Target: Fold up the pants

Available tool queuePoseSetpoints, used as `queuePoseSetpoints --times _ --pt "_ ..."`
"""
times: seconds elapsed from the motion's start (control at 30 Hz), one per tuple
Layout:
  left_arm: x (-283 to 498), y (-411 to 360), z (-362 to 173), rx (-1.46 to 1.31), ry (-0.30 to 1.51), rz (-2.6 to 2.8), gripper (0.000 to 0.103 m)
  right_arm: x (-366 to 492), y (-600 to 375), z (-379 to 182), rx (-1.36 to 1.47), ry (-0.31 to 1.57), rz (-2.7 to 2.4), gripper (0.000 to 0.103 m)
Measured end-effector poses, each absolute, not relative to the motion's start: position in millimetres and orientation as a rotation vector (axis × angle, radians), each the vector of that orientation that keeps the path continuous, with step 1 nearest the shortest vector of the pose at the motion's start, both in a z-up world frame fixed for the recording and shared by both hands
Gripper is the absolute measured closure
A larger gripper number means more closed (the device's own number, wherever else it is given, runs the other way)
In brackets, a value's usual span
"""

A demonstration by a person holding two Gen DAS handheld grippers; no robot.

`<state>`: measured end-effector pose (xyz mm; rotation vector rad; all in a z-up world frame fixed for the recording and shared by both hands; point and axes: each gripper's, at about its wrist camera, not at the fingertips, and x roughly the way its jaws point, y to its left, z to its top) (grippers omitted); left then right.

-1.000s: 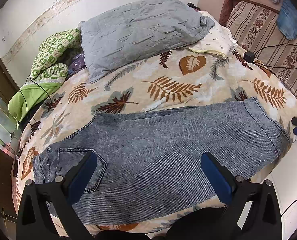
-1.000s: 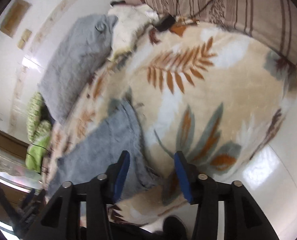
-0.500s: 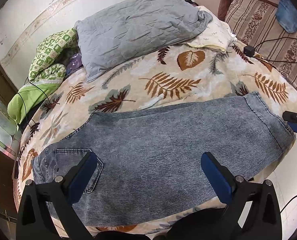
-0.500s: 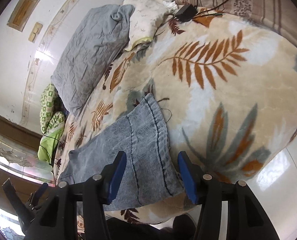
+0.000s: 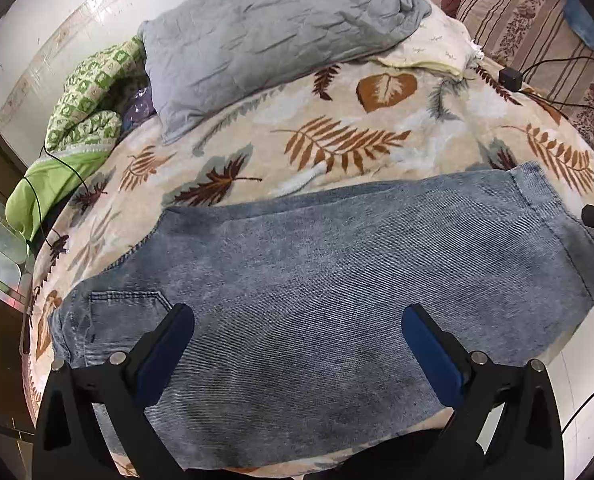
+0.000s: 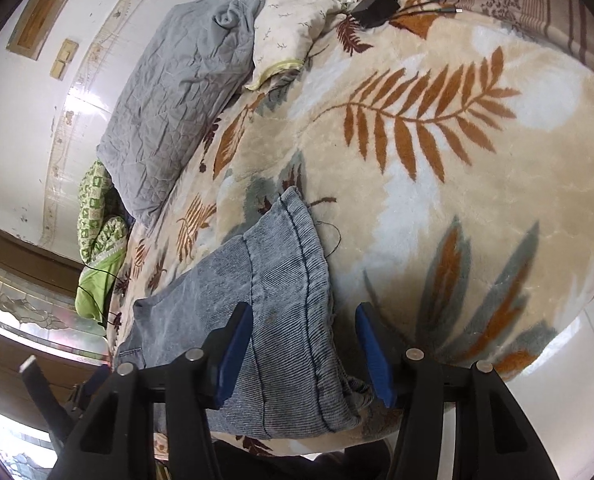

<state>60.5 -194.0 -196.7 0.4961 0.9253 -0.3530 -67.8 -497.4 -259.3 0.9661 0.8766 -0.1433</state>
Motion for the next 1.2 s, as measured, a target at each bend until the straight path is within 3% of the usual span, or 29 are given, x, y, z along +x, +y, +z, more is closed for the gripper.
queuePoseSetpoints --times 1.2 --pt "88 -205 -242 0.515 1.015 -0.326 0.000 -67 -508 -278 1.040 0.890 -0.108 0.047"
